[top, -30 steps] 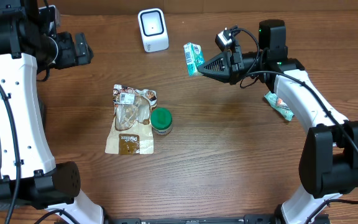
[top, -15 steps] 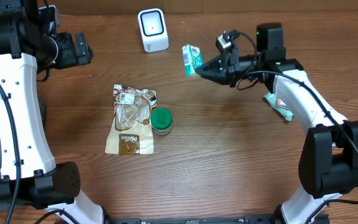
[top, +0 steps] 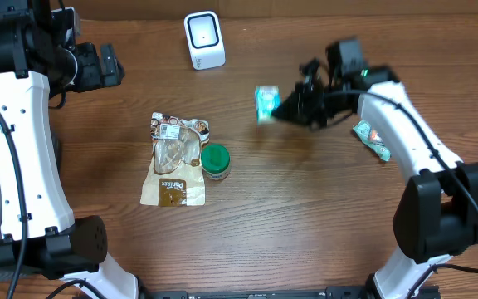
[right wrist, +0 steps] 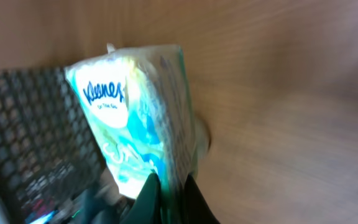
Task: Scan the item barcode
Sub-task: 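Lift the teal pack and carry it toward the scanner, then hold the teal pack's barcode in front of the white scanner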
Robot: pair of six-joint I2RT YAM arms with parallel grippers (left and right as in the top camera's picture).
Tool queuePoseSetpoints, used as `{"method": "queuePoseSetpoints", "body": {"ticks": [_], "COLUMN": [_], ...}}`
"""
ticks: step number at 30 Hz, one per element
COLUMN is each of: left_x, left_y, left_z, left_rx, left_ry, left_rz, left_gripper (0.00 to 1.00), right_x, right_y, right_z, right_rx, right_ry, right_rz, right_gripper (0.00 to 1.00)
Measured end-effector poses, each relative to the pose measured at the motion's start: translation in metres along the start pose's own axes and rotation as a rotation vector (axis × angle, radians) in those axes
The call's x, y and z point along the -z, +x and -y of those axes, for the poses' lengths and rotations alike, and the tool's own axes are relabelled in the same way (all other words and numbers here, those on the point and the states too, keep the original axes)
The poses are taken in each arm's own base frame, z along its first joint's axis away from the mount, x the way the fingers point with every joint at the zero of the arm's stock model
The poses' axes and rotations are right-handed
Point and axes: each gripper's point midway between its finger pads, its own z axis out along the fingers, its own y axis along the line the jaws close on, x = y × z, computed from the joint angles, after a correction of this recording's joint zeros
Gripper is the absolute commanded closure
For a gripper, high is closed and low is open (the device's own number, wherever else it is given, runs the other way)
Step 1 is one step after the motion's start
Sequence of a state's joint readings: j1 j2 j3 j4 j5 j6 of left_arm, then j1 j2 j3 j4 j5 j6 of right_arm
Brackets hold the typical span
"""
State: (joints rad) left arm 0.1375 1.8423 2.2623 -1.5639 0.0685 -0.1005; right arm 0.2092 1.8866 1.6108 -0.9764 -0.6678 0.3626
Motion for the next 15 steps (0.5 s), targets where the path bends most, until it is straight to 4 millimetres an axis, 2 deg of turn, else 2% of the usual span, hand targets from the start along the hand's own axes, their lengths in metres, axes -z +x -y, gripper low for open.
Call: {"method": "queuePoseSetpoints", "body": {"ticks": [2,3,6,8,11,15], "left_x": [0.0,0.0,0.0,0.0,0.0,0.0], "left_y": [0.0,0.0,0.0,0.0,0.0,0.0], "left_z": [0.0,0.0,0.0,0.0,0.0,0.0], "left_rx": [0.0,0.0,0.0,0.0,0.0,0.0], "left_ry": [0.0,0.0,-0.001,0.0,-0.001,-0.001], "left_rz": [0.0,0.0,0.0,0.0,0.0,0.0], "left_gripper": [0.0,0.01,0.0,0.0,0.0,0.0], "right_x": [0.024,0.041,0.065,0.071,0.054,0.001], "right_y": [-0.028,-0.046,-0.078,-0.099,-0.122,-0.15], "right_z": [-0.021,-0.039,-0.078,-0.102,-0.121,-0.115], "right_rx": [0.091,0.163,0.328,0.437,0.591,0.759], "right_ry": [0.072,0.111,0.201,0.265,0.41,0.633], "right_rz": [0.107,0.192,0.374,0.498,0.633,0.709], "right_gripper": [0.96,0.96,0.96,0.96,0.96,0.96]}}
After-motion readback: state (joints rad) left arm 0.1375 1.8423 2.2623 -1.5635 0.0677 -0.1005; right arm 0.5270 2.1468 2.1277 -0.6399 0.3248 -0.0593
